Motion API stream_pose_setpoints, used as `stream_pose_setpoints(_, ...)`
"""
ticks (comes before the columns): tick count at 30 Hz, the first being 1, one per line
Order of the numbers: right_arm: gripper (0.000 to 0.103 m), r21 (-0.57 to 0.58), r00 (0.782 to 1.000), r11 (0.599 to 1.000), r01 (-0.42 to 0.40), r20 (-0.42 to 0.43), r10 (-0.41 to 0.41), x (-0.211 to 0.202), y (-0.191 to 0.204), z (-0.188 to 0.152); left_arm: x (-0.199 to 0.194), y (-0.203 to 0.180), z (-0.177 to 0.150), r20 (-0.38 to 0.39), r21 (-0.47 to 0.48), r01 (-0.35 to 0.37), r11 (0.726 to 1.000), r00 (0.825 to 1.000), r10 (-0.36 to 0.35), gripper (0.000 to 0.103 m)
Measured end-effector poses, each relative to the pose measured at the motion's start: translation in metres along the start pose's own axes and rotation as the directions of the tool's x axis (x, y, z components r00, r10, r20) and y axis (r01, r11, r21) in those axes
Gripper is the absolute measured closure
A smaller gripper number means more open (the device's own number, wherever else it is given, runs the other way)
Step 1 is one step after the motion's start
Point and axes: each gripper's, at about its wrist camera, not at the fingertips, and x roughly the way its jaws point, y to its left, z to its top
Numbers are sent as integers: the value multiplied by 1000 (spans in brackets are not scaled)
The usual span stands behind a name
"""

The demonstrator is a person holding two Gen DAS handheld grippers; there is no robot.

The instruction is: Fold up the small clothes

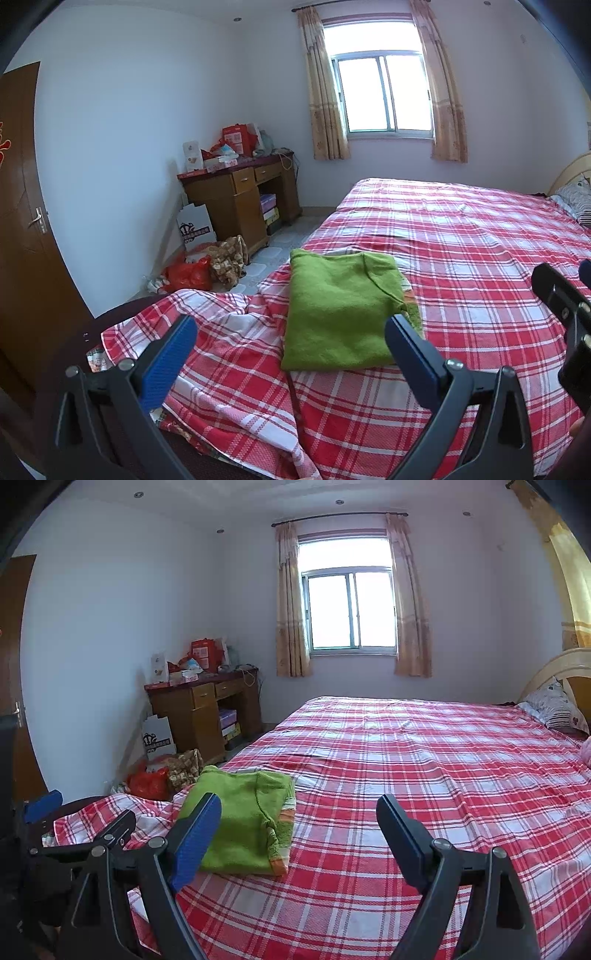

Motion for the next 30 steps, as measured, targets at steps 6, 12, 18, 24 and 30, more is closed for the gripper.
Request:
stream_pose_setpoints(6, 16, 11, 1000, 1000, 1, -5, -1, 1, -2, -2, 0, 0, 0, -1, -1, -3, 1000, 1000, 3, 0)
stream_pose_setpoints(12, 16, 9, 1000, 1000, 3, 6, -3, 0, -3, -3, 2, -4, -2, 1, 17, 6, 1000, 1000, -7, 0)
stream_pose_setpoints(18, 16, 11, 1000, 1000, 7, 5, -7, 0, -3, -5, 6, -7, -4, -12, 21, 7, 1000, 1000, -7, 0)
stream_pose_setpoints(24, 16, 18, 1000, 1000, 9, 0, -9, 1, -3, -4, 6, -7, -3, -8, 22, 17, 1000, 1000, -17, 0)
stream_pose_setpoints(30, 16, 30, 1000, 999, 14, -4, -14, 3, -5, -4, 8, -10, -2, -9, 28, 10, 1000, 1000, -10, 0)
